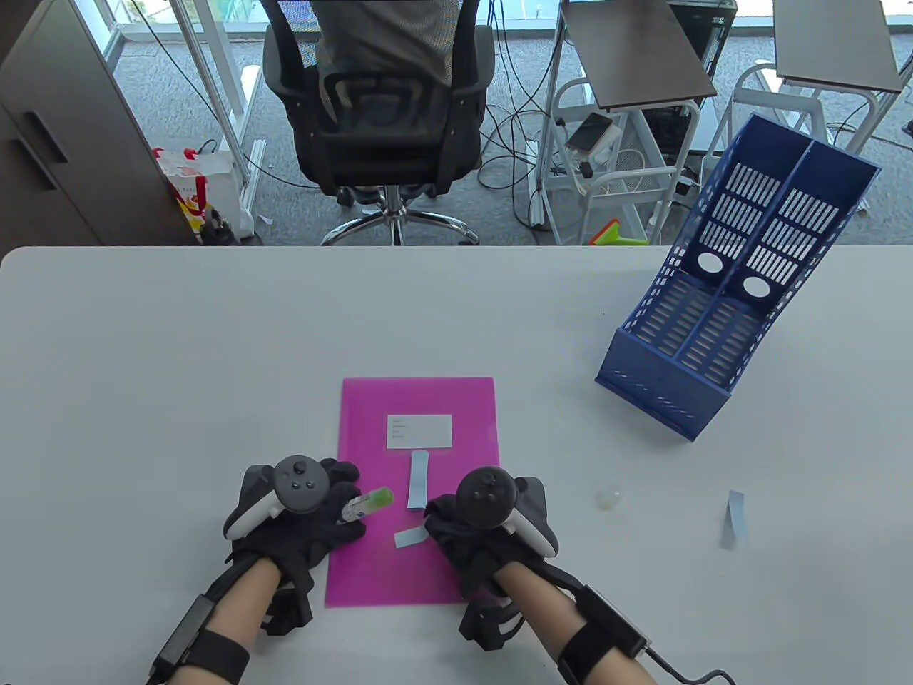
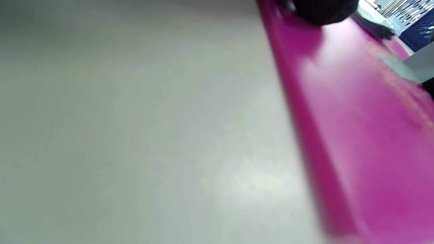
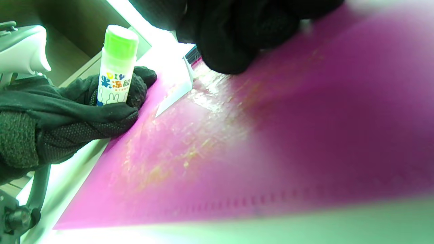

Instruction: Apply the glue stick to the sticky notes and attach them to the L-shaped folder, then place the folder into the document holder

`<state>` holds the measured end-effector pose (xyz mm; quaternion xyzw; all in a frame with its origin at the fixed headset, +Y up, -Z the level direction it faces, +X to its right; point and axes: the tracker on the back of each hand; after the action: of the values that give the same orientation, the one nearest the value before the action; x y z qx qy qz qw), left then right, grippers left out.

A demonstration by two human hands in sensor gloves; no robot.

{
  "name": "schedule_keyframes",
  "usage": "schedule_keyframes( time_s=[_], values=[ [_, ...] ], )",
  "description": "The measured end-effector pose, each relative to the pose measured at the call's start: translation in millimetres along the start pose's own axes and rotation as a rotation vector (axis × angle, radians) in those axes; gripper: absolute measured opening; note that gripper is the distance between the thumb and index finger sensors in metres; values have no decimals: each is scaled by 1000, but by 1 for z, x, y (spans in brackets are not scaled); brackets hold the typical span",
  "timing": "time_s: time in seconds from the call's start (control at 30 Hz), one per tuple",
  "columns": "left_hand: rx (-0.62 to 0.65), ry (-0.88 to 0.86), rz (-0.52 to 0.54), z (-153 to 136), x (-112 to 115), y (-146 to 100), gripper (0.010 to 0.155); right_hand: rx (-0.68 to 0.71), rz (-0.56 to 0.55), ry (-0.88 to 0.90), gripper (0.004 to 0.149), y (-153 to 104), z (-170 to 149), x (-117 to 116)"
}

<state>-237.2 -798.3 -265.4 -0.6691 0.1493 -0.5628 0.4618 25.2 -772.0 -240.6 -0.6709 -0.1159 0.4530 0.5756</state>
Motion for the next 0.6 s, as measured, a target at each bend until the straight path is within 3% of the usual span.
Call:
schedule_keyframes(
  time_s=[0.6],
  values=[
    [-3,11,7,1,0,-1,51,-7,-52,181,33,-4,-10,-3]
  ],
)
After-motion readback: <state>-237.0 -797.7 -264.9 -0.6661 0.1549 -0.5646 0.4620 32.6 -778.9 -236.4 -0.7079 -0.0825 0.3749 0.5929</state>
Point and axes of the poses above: the tracker on the back of each hand, its own z axis roughly to the thumb side, its own y axis roughly from the wrist to the fingertips, x = y × z
